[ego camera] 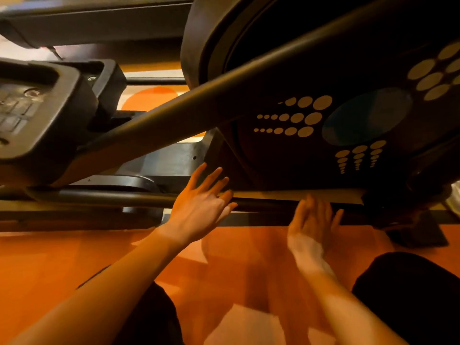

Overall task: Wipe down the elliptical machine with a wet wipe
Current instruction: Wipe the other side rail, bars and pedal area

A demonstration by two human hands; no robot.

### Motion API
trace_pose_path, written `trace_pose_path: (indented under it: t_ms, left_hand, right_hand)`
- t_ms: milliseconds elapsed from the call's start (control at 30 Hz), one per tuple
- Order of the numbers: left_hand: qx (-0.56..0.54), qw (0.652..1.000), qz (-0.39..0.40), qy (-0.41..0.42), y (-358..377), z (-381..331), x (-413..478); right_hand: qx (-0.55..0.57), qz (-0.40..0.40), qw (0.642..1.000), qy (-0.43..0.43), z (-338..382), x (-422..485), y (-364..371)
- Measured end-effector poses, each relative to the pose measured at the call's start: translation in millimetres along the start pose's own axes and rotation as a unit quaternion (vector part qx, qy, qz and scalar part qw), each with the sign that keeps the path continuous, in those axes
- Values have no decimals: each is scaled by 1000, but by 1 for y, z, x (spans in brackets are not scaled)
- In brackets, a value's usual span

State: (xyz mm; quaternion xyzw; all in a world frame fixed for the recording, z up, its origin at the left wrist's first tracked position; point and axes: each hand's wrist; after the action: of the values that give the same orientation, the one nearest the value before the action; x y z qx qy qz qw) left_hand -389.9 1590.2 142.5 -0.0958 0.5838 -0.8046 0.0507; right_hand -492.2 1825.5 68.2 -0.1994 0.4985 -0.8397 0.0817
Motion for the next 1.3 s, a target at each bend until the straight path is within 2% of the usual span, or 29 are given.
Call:
trace_pose_path:
  t_ms: [67, 100, 167, 267, 333, 400, 500, 600, 700, 800, 967, 1067, 1200, 1300]
  left_hand:
    - [0, 1000, 3, 7, 0, -1, 2]
    - [0, 1000, 5, 10, 0, -2, 2]
    - [2, 1000, 12, 9, 0, -1, 1]
    - [9, 1000, 13, 2, 1, -1, -1]
    - [5, 1000, 8, -1, 1, 1, -2]
    - [3, 1000, 8, 7, 1, 3, -1]
    - [-2, 1000, 10, 10, 1, 2, 2]
    - [-16, 1000, 7, 10, -2, 1, 2]
    - [-18, 1000, 12, 9, -4, 1, 1]
    - [-26, 999, 31, -2, -6, 2, 0]
    - [-66, 996, 51, -39, -16, 25, -14]
    - [-58, 997, 38, -35, -32, 50, -36]
    - [25, 999, 28, 16, -61, 98, -67]
    - [66, 997, 8, 25, -79, 145, -81]
  right_hand:
    - [27, -39, 994, 96, 7, 12, 0]
    - [38, -53, 992, 112, 21, 13, 2]
    - [46, -59, 996, 47, 60, 0, 9]
    - [114, 17, 989, -94, 110, -28, 13]
    - [103, 57, 978, -170, 103, -31, 11]
    - [40, 48, 977, -204, 70, -28, 9]
    - [-3, 13, 997, -79, 23, -17, 4]
    - [23, -18, 1000, 2, 35, -10, 8]
    - [73, -25, 995, -67, 83, -20, 15]
    - [112, 15, 984, -136, 118, -33, 19]
    - [55, 40, 970, -232, 94, -25, 20]
    - [38, 69, 973, -215, 96, -25, 21]
    - [38, 81, 979, -185, 105, -29, 24]
    - [30, 87, 978, -185, 104, -29, 22]
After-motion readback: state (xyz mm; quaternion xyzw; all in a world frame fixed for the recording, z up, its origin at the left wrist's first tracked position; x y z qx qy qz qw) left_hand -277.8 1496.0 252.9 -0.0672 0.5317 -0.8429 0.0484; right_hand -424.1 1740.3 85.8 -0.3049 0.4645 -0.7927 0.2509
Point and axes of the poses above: each hand's wrist, its own x-axis towards the middle knuckle, its own y-axis out of the palm, z = x × y, and after that the axes turned 15 degrees about -y, right-handed
